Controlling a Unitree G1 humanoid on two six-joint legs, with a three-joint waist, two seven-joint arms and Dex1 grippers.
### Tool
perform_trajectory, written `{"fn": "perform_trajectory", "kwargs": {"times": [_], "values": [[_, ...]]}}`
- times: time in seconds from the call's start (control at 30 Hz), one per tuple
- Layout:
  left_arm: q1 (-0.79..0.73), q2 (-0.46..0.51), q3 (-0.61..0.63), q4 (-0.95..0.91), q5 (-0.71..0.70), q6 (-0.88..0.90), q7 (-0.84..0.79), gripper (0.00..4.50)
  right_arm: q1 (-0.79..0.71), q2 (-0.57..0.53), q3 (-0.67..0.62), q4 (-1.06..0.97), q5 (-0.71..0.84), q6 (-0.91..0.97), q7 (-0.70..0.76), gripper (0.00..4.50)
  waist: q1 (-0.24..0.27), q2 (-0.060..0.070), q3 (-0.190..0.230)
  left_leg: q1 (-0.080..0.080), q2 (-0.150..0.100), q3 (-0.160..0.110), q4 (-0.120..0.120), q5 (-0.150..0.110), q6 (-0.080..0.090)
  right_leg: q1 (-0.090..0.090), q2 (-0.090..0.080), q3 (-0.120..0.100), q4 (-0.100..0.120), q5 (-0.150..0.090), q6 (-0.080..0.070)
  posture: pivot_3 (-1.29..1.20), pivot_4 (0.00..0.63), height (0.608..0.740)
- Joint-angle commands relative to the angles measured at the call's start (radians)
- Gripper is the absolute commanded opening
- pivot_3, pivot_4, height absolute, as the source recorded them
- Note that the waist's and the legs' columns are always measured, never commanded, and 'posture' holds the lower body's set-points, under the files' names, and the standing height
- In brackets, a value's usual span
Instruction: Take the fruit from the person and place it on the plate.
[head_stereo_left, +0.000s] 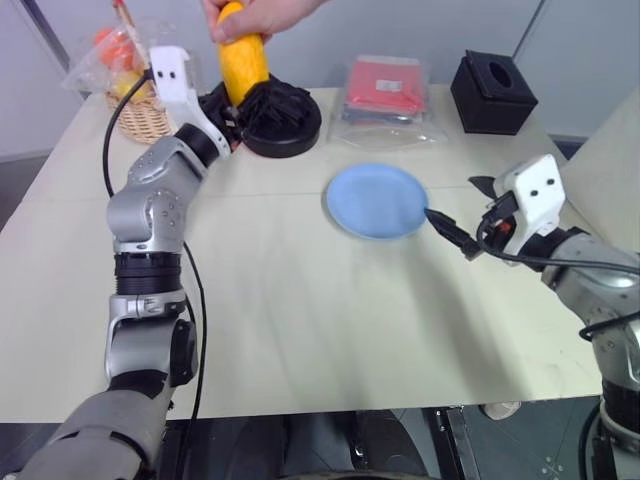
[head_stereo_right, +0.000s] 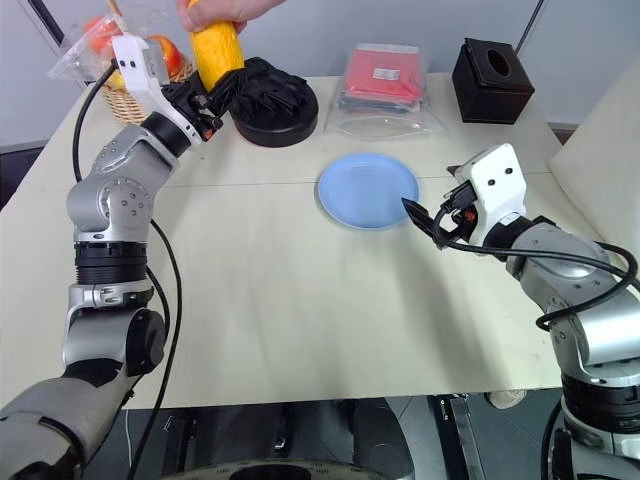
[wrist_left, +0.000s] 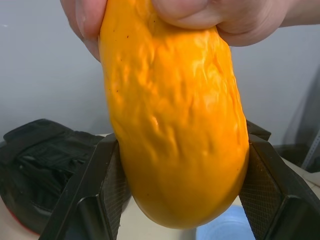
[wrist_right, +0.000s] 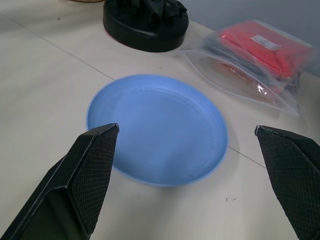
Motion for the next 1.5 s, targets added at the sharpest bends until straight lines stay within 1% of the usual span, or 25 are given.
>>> {"fn": "perform_trajectory", "kwargs": {"times": [0.03,0.2,0.3,0.47,0.63,0.8,1.0,1.23,1.5], "values": [[-0.024,0.006,-0.007,-0.041,-0.004,0.005,-0.019,2.49,-0.003,-0.01,-0.028,-0.044,-0.003,-0.007,-0.002,4.5,0.0,0.0,0.0,0.0,0.0,0.0,0.0,0.0,0.0,0.0,0.0,0.0,0.0,0.0,0.0,0.0,0.15,0.74],[-0.009,-0.015,-0.049,-0.022,0.01,0.034,-0.034,2.49,0.005,-0.005,-0.027,-0.054,-0.003,-0.002,-0.008,4.5,0.0,0.0,0.0,0.0,0.0,0.0,0.0,0.0,0.0,0.0,0.0,0.0,0.0,0.0,0.0,0.0,0.15,0.74],[-0.036,-0.028,-0.1,0.048,0.052,0.025,-0.061,2.49,0.011,0.0,-0.025,-0.06,-0.005,-0.002,-0.014,4.5,0.0,0.0,0.0,0.0,0.0,0.0,0.0,0.0,0.0,0.0,0.0,0.0,0.0,0.0,0.0,0.0,0.15,0.74],[-0.187,-0.079,-0.204,0.347,0.159,-0.064,-0.178,2.49,0.022,0.017,-0.017,-0.07,-0.01,-0.004,-0.035,4.5,0.003,0.0,0.0,-0.001,-0.005,0.001,0.0,0.0,0.0,0.0,0.0,-0.001,0.0,0.0,0.0,0.0,0.15,0.74],[-0.323,-0.155,-0.273,0.649,0.263,-0.183,-0.278,2.49,0.06,0.052,-0.025,-0.117,-0.016,0.006,-0.076,4.5,0.0,0.0,0.0,-0.001,-0.006,0.001,0.0,0.0,0.0,0.0,0.0,-0.001,0.0,0.0,0.0,0.0,0.15,0.74],[-0.393,-0.223,-0.33,0.834,0.355,-0.232,-0.373,2.49,0.114,0.093,-0.039,-0.179,-0.021,0.022,-0.131,4.5,-0.002,0.0,0.0,-0.001,-0.005,0.001,0.0,-0.001,0.002,0.0,0.001,-0.001,0.0,0.0,0.0,0.0,0.15,0.74],[-0.408,-0.251,-0.386,0.928,0.448,-0.229,-0.458,2.49,0.154,0.127,-0.048,-0.222,-0.028,0.031,-0.171,4.5,-0.004,0.0,0.0,-0.001,-0.005,0.001,0.0,-0.001,0.002,0.0,0.002,-0.001,0.0,0.0,0.0,0.0,0.15,0.74],[-0.398,-0.262,-0.409,1.016,0.547,-0.303,-0.421,2.49,0.175,0.144,-0.059,-0.249,-0.031,0.038,-0.191,4.5,-0.001,0.0,0.0,-0.001,-0.005,0.001,0.0,-0.002,0.003,0.0,0.001,-0.001,0.0,0.0,0.0,0.0,0.15,0.74],[-0.384,-0.26,-0.4,1.054,0.607,-0.366,-0.404,2.49,0.184,0.151,-0.063,-0.267,-0.028,0.05,-0.204,4.5,0.0,0.0,0.0,-0.001,-0.006,0.001,0.0,-0.002,0.004,0.0,0.001,-0.001,0.0,0.0,0.0,0.0,0.15,0.74]]}}
